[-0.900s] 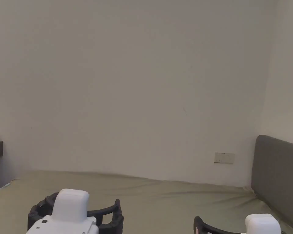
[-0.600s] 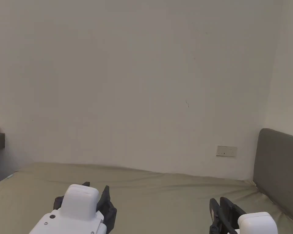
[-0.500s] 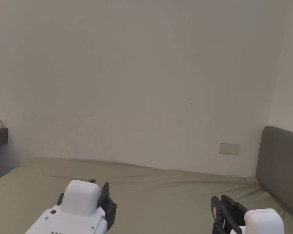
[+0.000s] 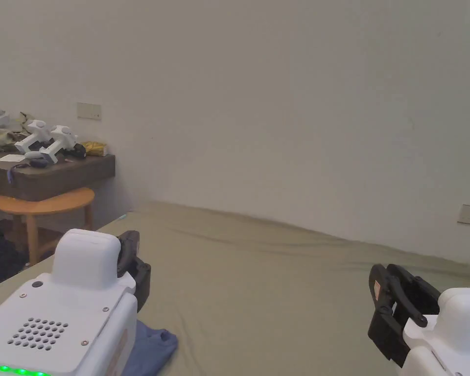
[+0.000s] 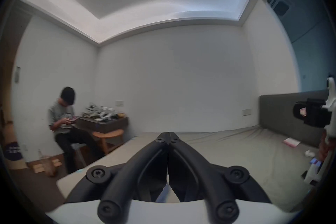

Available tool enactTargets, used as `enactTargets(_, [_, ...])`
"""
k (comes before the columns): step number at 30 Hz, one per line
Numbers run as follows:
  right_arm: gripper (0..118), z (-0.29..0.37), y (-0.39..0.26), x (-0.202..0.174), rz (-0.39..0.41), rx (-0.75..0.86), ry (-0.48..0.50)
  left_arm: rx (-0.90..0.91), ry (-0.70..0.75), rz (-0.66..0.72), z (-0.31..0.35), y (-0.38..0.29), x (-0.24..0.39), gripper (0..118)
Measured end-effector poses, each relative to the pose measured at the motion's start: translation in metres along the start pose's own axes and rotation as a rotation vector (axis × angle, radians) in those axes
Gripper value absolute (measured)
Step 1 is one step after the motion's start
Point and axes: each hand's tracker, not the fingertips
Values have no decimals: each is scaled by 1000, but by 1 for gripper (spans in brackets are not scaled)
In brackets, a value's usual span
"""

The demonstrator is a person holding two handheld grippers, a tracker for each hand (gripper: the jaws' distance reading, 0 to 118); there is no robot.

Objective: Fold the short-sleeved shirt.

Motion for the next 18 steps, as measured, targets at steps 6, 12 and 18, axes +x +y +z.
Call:
enactTargets(6, [18,-39,-19,-64,2,-11,145,-163,90,28,-20,-33,-75,40])
enactTargets(12, [18,-72,-34,-105,11,-38,233,-466,19,38,-79,-106,-118,96])
enactTargets(18, [18,-86,-43,-115,62,-35,279,-742,-79,79,-163,-230,-116,110])
